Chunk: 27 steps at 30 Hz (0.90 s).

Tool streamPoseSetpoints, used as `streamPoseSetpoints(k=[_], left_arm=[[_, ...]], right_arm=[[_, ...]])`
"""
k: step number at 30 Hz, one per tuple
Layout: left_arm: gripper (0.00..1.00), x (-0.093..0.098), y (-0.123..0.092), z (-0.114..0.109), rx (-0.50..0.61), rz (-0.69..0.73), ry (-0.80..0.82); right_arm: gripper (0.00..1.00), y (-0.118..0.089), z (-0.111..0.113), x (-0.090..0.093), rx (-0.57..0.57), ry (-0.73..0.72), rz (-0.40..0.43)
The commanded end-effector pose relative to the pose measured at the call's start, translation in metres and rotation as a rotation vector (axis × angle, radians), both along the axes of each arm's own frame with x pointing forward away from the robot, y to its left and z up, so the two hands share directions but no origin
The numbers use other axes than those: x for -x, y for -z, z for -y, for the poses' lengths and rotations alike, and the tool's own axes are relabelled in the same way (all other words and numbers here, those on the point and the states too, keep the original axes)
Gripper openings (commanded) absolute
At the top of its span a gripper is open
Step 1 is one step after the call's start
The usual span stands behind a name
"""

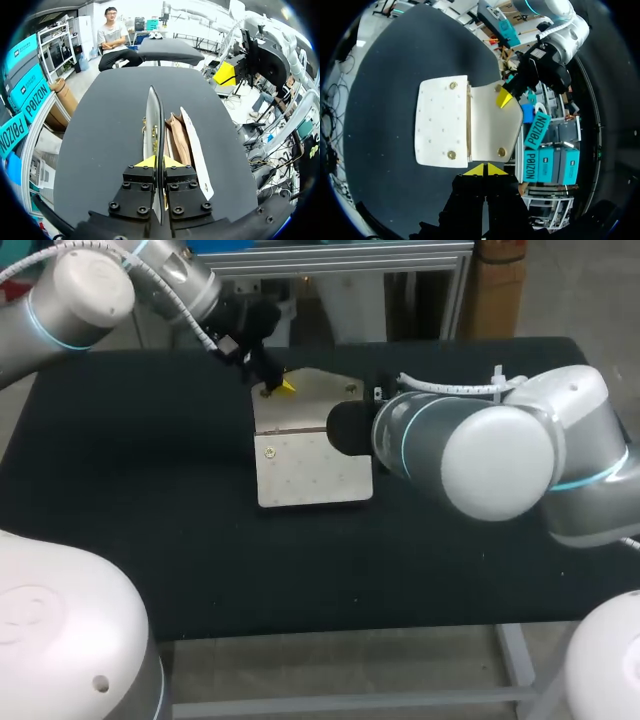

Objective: Pick up the bag, open it, inspect its contents, close it, and place it on the opposite side

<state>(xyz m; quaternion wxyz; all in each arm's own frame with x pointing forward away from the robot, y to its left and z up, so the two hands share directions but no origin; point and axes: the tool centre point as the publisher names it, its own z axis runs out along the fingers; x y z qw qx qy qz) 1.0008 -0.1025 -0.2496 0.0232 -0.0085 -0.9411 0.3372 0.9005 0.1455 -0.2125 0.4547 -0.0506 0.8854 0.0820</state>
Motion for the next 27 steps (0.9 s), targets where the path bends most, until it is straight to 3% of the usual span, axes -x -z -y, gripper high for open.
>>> streamPoseSetpoints(k=[1, 11, 27], left_arm=[[0.00, -0.011, 0.013, -0.001, 0.011, -0.053, 0.038], [0.00, -0.014, 0.030, 0.001, 0.023, -0.052, 0.066], [0.00, -0.005, 0.055, 0.010, -0.015, 0.068, -0.071]], right_arm=[[0.00, 0.007, 0.001, 0.008, -0.008, -0.002, 0.085], [0.00, 0.024, -0.001, 0.021, 0.000, -0.030, 0.124], [0.00, 0.065, -0.013, 0.034, 0.038, 0.023, 0.113]])
